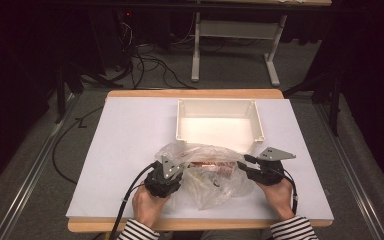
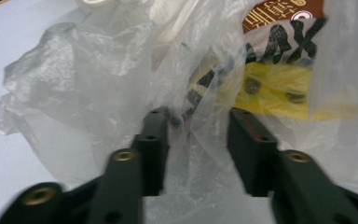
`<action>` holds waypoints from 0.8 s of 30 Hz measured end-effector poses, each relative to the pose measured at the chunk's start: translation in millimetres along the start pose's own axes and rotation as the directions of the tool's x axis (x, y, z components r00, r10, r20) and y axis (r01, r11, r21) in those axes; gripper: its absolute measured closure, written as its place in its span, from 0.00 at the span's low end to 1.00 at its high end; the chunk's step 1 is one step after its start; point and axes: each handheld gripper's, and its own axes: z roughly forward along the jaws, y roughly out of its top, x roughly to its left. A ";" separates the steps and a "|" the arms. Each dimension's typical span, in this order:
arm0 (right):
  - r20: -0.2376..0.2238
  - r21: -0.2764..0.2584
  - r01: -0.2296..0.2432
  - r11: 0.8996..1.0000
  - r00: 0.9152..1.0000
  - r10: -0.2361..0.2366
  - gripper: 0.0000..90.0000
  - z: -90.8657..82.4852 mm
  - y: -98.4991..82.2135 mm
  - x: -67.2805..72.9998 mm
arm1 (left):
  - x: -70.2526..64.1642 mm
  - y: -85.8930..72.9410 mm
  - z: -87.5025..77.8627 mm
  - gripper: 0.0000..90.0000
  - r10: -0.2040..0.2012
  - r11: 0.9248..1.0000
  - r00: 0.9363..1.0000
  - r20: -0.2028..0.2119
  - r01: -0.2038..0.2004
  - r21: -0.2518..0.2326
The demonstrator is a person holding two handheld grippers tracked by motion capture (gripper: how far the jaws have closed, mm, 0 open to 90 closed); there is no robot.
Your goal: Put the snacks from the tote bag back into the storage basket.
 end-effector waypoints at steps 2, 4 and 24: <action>0.002 -0.020 0.011 1.000 1.000 -0.011 0.60 -4.8 1.9 3.7 | 2.9 0.9 -2.3 0.82 -0.002 1.000 1.000 0.007 0.002 -0.006; 0.003 -0.036 0.021 0.999 1.000 -0.021 0.59 -8.7 3.6 6.8 | 6.9 2.0 -5.7 0.87 -0.011 1.000 1.000 0.023 0.012 -0.021; -0.031 -0.120 0.189 0.975 0.981 -0.194 0.61 -35.7 25.0 64.3 | 26.2 12.8 -13.5 1.00 -0.063 0.995 0.997 0.055 0.067 -0.070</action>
